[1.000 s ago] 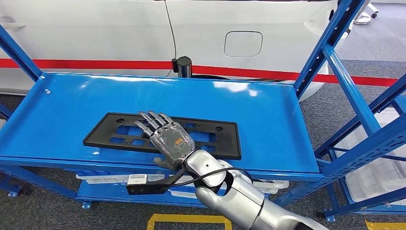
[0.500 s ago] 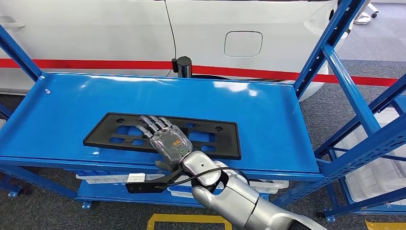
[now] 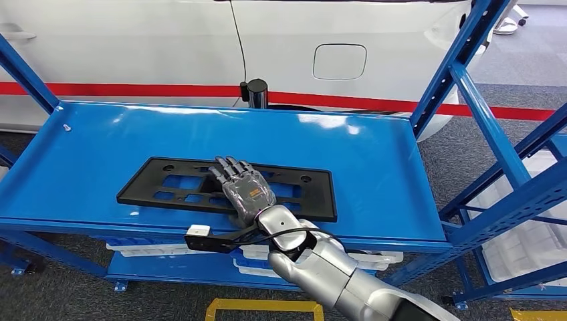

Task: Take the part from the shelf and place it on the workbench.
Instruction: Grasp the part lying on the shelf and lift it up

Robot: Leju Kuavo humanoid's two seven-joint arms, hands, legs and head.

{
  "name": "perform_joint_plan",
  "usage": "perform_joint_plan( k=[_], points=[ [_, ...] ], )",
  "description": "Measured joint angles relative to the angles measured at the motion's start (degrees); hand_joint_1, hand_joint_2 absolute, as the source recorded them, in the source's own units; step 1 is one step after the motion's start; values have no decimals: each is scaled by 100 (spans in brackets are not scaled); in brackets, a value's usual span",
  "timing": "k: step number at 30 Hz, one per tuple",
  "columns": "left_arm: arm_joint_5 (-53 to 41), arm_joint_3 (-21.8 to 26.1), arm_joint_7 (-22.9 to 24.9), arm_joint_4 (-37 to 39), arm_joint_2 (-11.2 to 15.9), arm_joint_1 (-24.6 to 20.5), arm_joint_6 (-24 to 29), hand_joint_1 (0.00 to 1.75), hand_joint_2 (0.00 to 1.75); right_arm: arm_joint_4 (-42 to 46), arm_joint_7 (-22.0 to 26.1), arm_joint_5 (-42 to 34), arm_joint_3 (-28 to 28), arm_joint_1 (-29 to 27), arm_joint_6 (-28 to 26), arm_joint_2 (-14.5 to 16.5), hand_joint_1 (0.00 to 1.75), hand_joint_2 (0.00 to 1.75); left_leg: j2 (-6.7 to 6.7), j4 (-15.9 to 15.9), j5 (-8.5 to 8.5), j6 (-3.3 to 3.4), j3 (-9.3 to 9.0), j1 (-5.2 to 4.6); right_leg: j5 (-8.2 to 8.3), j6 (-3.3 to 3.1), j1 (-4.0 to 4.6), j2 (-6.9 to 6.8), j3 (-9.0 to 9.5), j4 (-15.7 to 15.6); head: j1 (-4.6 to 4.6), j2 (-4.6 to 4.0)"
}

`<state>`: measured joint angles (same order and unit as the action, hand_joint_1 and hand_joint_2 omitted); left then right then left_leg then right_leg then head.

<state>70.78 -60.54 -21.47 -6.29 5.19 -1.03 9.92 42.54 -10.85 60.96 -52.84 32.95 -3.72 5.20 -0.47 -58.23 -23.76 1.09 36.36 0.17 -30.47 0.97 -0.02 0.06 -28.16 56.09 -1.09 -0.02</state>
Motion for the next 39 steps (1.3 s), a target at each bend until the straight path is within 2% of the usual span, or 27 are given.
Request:
perform_joint_plan(
  k=[12,16,20,24,39],
  points=[
    [-34,-54,-43,55,-51,0,-15,0,0,-90,-335,234,393,-5,48,-6,0,175,0,0,0,0,-13,0,0,0,0,-1,13,0,0,0],
    [-21,-57,-41,85,-66,2,-15,0,0,-91,-372,325,561,-27,98,-21,122,175,0,0,0,0,-13,0,0,0,0,0,13,0,0,0],
    [-5,-81,-41,101,-80,7,-15,0,0,-91,-375,363,659,-96,115,-41,122,175,-1,0,0,0,-13,0,0,0,0,-1,13,0,0,0],
    [1,-104,-41,121,-90,8,-15,0,0,-91,-375,368,717,-129,116,-59,170,175,-1,0,0,0,-13,0,0,0,0,-1,13,0,0,0],
    [23,-142,-30,198,-128,13,-37,0,0,93,-174,588,982,-279,-9,-104,175,175,-1,0,0,0,-13,0,-1,0,0,-1,16,-1,0,0]
  ],
)
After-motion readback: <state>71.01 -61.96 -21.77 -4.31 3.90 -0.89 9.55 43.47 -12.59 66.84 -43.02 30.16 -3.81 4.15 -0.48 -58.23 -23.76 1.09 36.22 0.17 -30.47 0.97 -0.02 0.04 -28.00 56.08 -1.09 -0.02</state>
